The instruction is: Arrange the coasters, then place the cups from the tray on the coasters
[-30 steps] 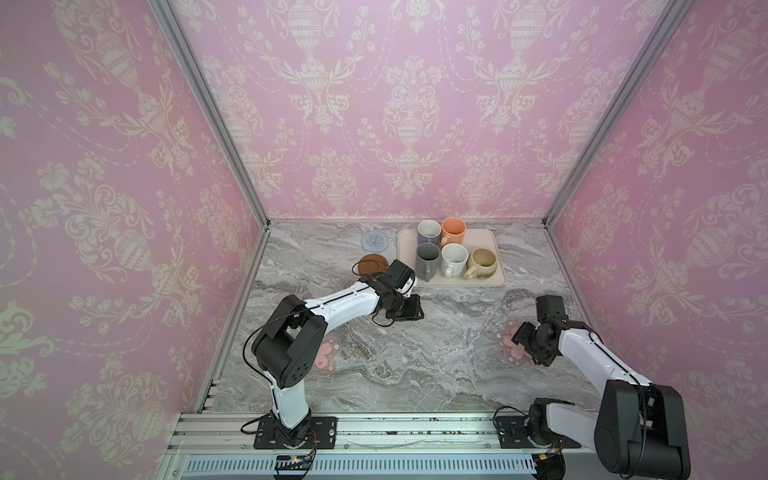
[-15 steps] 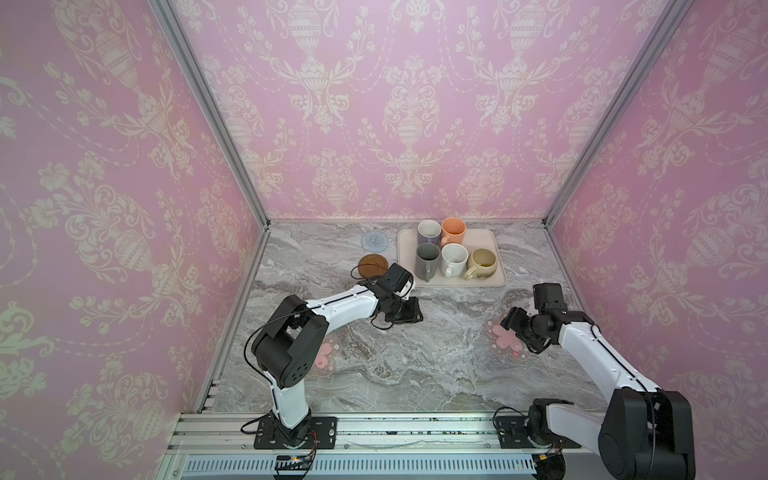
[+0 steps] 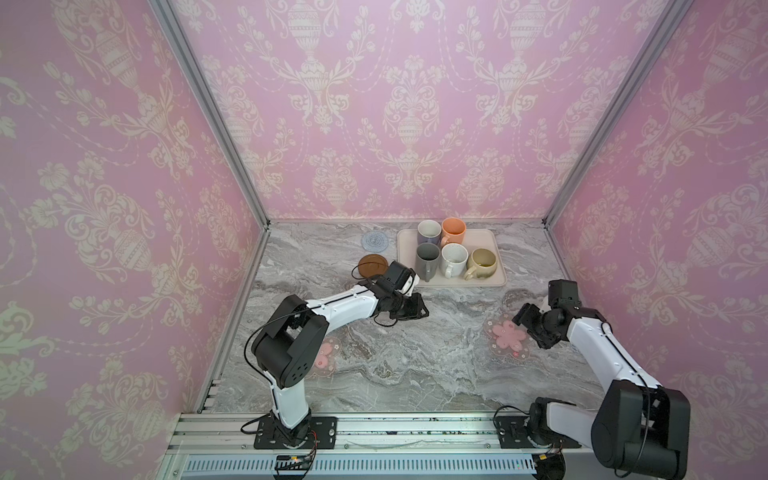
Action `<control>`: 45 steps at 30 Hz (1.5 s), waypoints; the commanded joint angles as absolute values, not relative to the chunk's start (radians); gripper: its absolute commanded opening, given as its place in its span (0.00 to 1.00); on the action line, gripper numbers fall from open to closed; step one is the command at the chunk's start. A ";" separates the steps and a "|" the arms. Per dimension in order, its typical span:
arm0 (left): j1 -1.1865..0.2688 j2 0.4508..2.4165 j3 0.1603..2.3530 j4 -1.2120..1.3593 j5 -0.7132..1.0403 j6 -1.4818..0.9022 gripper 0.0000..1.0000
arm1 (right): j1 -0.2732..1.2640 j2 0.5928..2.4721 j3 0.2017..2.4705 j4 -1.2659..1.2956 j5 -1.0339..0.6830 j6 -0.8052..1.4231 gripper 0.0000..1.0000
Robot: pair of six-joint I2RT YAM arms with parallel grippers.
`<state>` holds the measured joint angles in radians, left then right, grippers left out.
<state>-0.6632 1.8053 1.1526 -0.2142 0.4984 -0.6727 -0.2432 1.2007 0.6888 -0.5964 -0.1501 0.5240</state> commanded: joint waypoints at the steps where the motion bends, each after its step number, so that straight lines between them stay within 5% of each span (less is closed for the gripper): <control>1: -0.659 1.815 1.135 -0.176 0.538 -0.699 0.31 | -0.273 1.199 0.647 -0.613 -0.153 0.495 0.74; 18: -0.694 1.870 1.147 -0.107 0.584 -0.742 0.31 | -0.267 1.338 0.553 -0.452 -0.274 0.506 0.72; 45: -0.767 2.064 1.242 0.003 0.631 -0.855 0.32 | 0.043 1.392 0.600 -0.460 -0.240 0.540 0.71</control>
<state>-0.7628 2.0350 1.2156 -0.0120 0.6163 -0.8268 0.0181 1.3628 0.6216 -0.3431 -0.2462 0.5201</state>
